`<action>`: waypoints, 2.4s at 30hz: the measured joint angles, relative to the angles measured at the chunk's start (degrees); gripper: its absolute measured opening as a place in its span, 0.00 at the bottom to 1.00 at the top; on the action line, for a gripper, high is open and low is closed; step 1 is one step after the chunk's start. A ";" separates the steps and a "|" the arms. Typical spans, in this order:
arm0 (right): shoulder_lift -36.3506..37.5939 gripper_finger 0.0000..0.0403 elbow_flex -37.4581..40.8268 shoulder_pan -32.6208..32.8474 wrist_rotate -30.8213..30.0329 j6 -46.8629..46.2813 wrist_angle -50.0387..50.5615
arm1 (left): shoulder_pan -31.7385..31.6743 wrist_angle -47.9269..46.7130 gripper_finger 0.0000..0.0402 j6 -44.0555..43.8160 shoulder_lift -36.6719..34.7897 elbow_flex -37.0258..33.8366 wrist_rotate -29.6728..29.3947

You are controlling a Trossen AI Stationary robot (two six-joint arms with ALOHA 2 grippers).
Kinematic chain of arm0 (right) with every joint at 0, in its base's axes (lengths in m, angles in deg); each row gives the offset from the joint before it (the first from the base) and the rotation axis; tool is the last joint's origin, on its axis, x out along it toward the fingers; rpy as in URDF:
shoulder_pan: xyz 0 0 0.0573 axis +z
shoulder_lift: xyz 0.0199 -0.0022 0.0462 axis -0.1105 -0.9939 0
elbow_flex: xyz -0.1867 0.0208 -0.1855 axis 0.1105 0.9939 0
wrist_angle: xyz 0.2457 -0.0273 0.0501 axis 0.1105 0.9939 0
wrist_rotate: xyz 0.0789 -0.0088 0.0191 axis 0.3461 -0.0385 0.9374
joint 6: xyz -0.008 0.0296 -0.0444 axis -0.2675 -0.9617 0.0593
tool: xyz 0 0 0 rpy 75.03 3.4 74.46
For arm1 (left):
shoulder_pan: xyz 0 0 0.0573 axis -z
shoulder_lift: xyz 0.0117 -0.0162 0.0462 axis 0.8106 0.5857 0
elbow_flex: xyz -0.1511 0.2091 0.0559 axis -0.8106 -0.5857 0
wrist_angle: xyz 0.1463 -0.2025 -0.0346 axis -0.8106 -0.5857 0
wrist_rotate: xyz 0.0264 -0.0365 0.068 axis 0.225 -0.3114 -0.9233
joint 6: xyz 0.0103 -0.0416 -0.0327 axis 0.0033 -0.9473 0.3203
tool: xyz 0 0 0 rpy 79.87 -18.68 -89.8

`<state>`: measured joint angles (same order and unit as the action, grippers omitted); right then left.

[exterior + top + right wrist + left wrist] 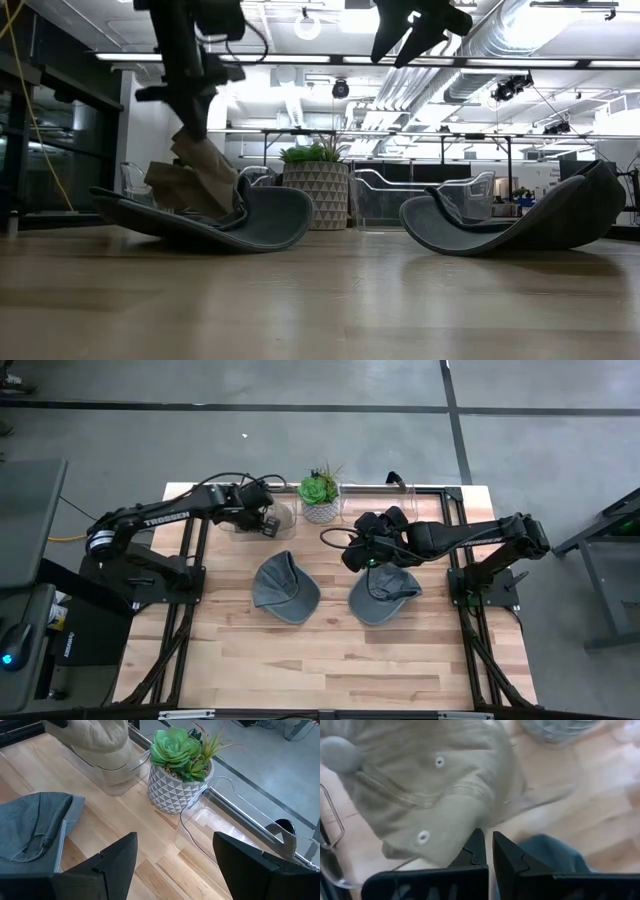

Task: Pick & Place hat
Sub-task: Put the brown cap into the left transparent bin

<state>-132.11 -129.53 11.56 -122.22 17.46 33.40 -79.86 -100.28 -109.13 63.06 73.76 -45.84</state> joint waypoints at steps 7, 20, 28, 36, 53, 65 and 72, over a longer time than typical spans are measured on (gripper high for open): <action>0.00 0.63 0.00 0.00 0.00 0.00 0.00 | -4.75 2.88 0.00 0.22 -0.01 -6.57 -0.33; 0.00 0.64 0.00 0.00 0.22 0.00 -0.04 | -8.53 5.39 0.00 0.37 -0.03 -12.50 3.24; 0.00 0.64 0.00 0.00 0.07 0.00 -0.04 | -8.42 4.45 0.00 -0.28 -0.14 -10.90 6.01; 0.00 0.63 0.00 0.00 0.00 -0.02 -0.04 | -8.42 0.60 0.00 1.66 -0.22 -1.49 5.51; 0.00 0.63 0.00 0.00 -0.67 -0.02 -0.04 | -15.89 10.74 0.00 5.77 4.23 1.38 -6.76; 0.00 0.63 0.00 0.00 0.44 -1.07 -0.02 | -19.58 4.38 0.00 5.77 8.32 1.38 -0.58; 0.00 0.63 0.00 0.00 0.44 -1.09 -0.02 | -19.57 2.39 0.00 4.73 8.32 0.70 -0.15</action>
<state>-132.11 -129.53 11.56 -121.78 16.36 33.38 -99.43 -97.90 -104.40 71.38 74.46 -46.00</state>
